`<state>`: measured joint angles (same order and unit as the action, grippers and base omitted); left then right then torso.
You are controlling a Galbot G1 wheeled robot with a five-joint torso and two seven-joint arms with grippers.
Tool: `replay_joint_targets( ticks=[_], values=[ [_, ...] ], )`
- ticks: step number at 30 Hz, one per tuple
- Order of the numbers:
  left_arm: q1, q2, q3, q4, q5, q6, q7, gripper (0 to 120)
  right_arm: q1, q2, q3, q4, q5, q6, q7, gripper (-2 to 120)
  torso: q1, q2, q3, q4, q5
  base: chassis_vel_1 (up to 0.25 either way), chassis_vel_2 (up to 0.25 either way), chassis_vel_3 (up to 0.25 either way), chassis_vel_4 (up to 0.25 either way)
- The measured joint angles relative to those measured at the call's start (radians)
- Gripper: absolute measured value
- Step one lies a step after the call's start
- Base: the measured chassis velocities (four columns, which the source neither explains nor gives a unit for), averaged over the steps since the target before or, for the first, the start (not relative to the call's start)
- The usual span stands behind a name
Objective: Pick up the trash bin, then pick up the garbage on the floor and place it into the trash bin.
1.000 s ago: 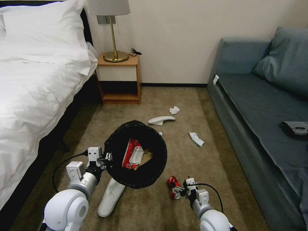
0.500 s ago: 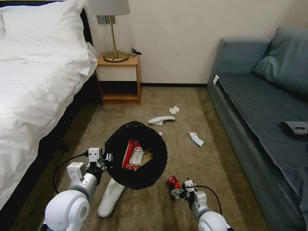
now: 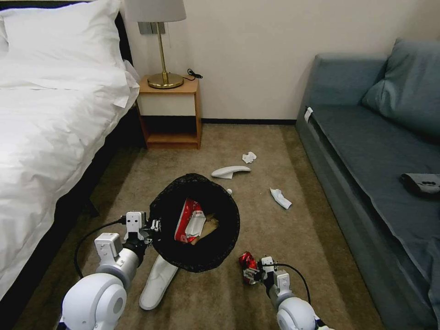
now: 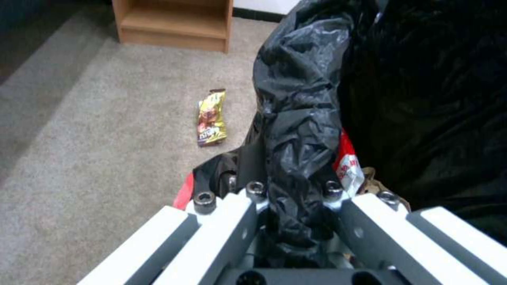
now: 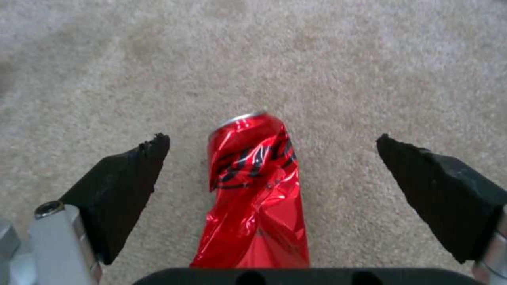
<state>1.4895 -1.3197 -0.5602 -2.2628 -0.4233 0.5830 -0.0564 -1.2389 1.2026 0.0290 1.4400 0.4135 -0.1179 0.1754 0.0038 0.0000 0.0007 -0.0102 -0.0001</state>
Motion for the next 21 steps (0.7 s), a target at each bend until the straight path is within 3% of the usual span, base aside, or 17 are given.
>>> replay_joint_targets(
  ticks=[21],
  values=[
    [0.013,-0.013,0.009,-0.002,0.023,-0.007,0.010,2,0.069,0.068,0.002,-0.166,-0.038,0.041,-0.037,100,0.000,0.000,0.000,-0.0001,0.0001,0.000,0.000,0.000,0.000]
  ],
)
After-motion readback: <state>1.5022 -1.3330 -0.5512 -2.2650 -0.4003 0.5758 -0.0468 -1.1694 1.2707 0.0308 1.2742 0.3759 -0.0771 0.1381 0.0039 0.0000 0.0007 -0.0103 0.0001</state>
